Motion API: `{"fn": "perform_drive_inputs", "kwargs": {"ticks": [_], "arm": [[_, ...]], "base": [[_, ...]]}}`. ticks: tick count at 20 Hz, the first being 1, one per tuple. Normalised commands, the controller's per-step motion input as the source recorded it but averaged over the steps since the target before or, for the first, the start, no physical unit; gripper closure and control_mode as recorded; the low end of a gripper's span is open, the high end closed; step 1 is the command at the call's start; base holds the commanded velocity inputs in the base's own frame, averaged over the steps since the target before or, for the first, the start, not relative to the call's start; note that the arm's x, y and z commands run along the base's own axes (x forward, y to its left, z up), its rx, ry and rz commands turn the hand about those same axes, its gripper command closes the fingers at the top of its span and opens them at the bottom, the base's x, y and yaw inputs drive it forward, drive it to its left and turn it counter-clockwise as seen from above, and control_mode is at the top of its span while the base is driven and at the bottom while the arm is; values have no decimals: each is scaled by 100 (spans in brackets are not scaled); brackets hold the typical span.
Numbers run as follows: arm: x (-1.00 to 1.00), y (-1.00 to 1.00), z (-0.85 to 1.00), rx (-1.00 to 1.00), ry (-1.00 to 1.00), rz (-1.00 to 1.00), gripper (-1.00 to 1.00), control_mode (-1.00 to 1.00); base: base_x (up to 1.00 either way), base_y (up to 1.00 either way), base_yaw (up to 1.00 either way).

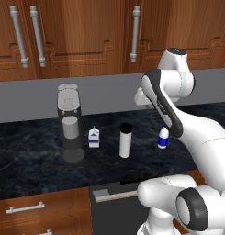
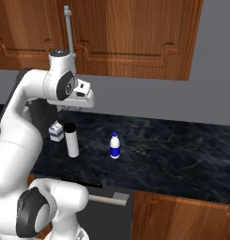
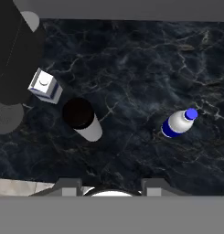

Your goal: Move the drinks to the dining counter.

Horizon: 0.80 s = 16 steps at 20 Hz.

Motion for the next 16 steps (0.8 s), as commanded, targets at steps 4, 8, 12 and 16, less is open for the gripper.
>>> {"fn": "perform_drive_inputs", "kwargs": {"ticks": [4,8,12,16], "arm": [[-22,0,0,0,-1,1,-100,-100],[-23,5,-6,0,0,4,-100,-100],[-25,15,-16,0,1,6,-100,-100],[-12,33,-25,-1,12,1,-100,-100]], "base": [[0,0,0],[0,0,0],[0,0,0],[0,0,0]]}}
